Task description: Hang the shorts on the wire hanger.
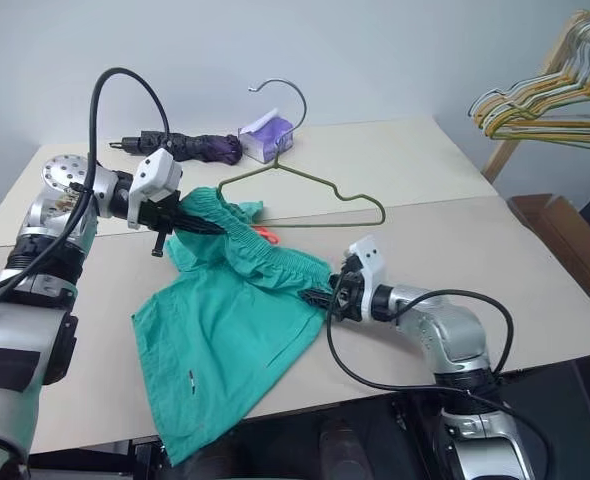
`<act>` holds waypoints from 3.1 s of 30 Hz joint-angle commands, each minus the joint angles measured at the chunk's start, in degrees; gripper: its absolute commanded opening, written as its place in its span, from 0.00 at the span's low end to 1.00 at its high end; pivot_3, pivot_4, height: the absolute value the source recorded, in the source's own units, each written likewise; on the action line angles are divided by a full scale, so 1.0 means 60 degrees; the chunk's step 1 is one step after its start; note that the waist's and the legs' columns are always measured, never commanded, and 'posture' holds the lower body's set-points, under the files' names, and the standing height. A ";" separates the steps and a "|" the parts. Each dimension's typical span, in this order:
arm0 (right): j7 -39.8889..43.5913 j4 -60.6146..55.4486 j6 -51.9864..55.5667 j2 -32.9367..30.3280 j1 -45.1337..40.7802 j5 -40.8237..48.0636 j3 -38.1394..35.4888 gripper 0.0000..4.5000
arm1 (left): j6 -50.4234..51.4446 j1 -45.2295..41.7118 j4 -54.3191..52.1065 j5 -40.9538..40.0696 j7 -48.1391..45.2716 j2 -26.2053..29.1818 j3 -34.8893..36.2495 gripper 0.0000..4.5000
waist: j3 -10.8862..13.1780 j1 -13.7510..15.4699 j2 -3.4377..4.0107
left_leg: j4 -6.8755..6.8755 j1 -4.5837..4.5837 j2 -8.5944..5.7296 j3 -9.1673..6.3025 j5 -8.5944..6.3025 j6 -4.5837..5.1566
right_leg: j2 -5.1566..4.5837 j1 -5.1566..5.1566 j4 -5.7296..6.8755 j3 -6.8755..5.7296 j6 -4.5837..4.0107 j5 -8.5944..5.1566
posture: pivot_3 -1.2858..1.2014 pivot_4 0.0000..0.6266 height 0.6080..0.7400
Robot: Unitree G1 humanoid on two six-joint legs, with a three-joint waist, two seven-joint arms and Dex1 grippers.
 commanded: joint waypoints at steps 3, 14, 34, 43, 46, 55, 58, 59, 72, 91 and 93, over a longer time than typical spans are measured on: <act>-0.0021 -0.0015 -0.0295 0.0022 -0.0195 0.0110 -0.0364 0.44 | 0.0145 -0.0069 -0.0325 -0.0021 -0.0032 0.0023 0.0363 0.00 | 0.0000 0.0050 0.0000 | 0.0001 -0.0001 -0.0002 0.0000 0.0000 0.0000 | -0.0001 0.0001 -0.0002 0.0000 0.0002 0.0001 | 0.47 0.09 1.00; 0.0131 -0.0489 -0.0153 -0.0444 0.0124 0.0429 -0.0924 0.00 | 0.0131 0.0511 -0.0805 -0.0116 -0.0033 0.0298 0.0089 0.00 | 0.0000 0.0043 0.0000 | 0.0000 0.0000 -0.0001 0.0001 0.0000 0.0001 | -0.0002 0.0001 -0.0002 0.0000 0.0002 0.0001 | 0.46 0.10 1.00; 0.1455 0.0959 -0.0751 -0.3216 0.0205 0.0363 -0.1780 0.00 | -0.0029 0.1456 -0.1284 -0.0783 -0.0033 0.1636 -0.0031 0.00 | 0.0000 0.0056 0.0000 | 0.0001 0.0000 -0.0001 0.0003 -0.0005 0.0009 | -0.0002 0.0005 -0.0015 0.0000 0.0002 0.0001 | 0.47 0.08 1.00; 0.1902 0.1937 -0.0936 -0.3527 -0.0014 0.0334 -0.1742 0.00 | -0.0163 0.1447 -0.1328 -0.1608 -0.0033 0.2173 -0.0271 0.00 | 0.0000 0.0168 0.0000 | 0.0002 0.0002 -0.0001 0.0004 -0.0007 0.0013 | -0.0003 0.0008 -0.0019 0.0000 0.0004 0.0002 | 0.47 0.08 1.00; 0.2093 0.2221 -0.0996 -0.3632 -0.0055 0.0298 -0.1706 0.00 | -0.0739 0.1398 -0.1259 -0.1452 -0.0033 0.2736 -0.0970 0.00 | 0.0000 0.0194 0.0000 | 0.0002 0.0001 0.0000 0.0005 -0.0011 0.0018 | -0.0001 0.0006 -0.0024 0.0001 0.0003 0.0003 | 0.47 0.08 1.00; 0.2130 0.2203 -0.0985 -0.3769 -0.0014 0.0372 -0.1697 0.00 | -0.1850 0.0701 0.0425 0.0189 0.0108 0.2554 -0.1046 0.00 | 0.0000 0.0306 0.0000 | 0.0006 0.0000 -0.0001 0.0008 -0.0016 0.0027 | -0.0002 0.0008 -0.0031 0.0001 0.0006 0.0003 | 0.47 0.08 1.00; 0.2140 0.2278 -0.1026 -0.3831 -0.0031 0.0384 -0.1691 0.00 | -0.2164 0.0579 0.0774 0.0495 0.0063 0.2539 -0.1158 0.00 | 0.0000 0.0305 -0.0001 | 0.0006 -0.0006 -0.0001 0.0009 -0.0017 0.0029 | -0.0002 0.0005 -0.0034 0.0001 0.0006 0.0004 | 0.47 0.08 1.00; 0.2147 0.2295 -0.1042 -0.3853 -0.0032 0.0377 -0.1691 0.00 | -0.2239 0.0503 0.0929 0.0624 -0.0001 0.2575 -0.1234 0.00 | 0.0000 0.0298 -0.0001 | 0.0006 -0.0008 -0.0001 0.0009 -0.0017 0.0029 | -0.0002 0.0004 -0.0034 0.0001 0.0006 0.0004 | 0.47 0.08 1.00; 0.2265 0.1566 -0.1222 -0.3941 -0.0319 0.0597 -0.1481 0.00 | -0.2959 -0.0010 0.2306 0.1600 0.0267 0.1961 -0.1427 0.00 | 0.0000 0.0295 -0.0001 | 0.0007 -0.0012 -0.0003 0.0010 -0.0017 0.0029 | -0.0006 0.0002 -0.0034 0.0000 0.0008 0.0004 | 0.46 0.07 1.00; 0.2056 -0.0130 -0.1088 -0.3852 -0.1374 0.0985 -0.1250 0.36 | -0.1632 0.0186 0.1491 0.1015 0.0302 0.0256 0.0070 0.00 | -0.0003 0.0226 -0.0001 | 0.0012 -0.0016 -0.0003 0.0008 -0.0017 0.0029 | -0.0007 -0.0001 -0.0030 -0.0004 0.0008 0.0007 | 0.46 0.02 1.00; 0.2069 -0.0189 -0.1103 -0.3906 -0.1383 0.0964 -0.1254 0.51 | -0.1657 0.0155 0.1513 0.1048 0.0349 0.0205 0.0144 0.00 | -0.0004 0.0226 -0.0001 | 0.0012 -0.0015 -0.0003 0.0008 -0.0017 0.0029 | -0.0006 0.0000 -0.0029 -0.0005 0.0008 0.0008 | 0.46 0.02 1.00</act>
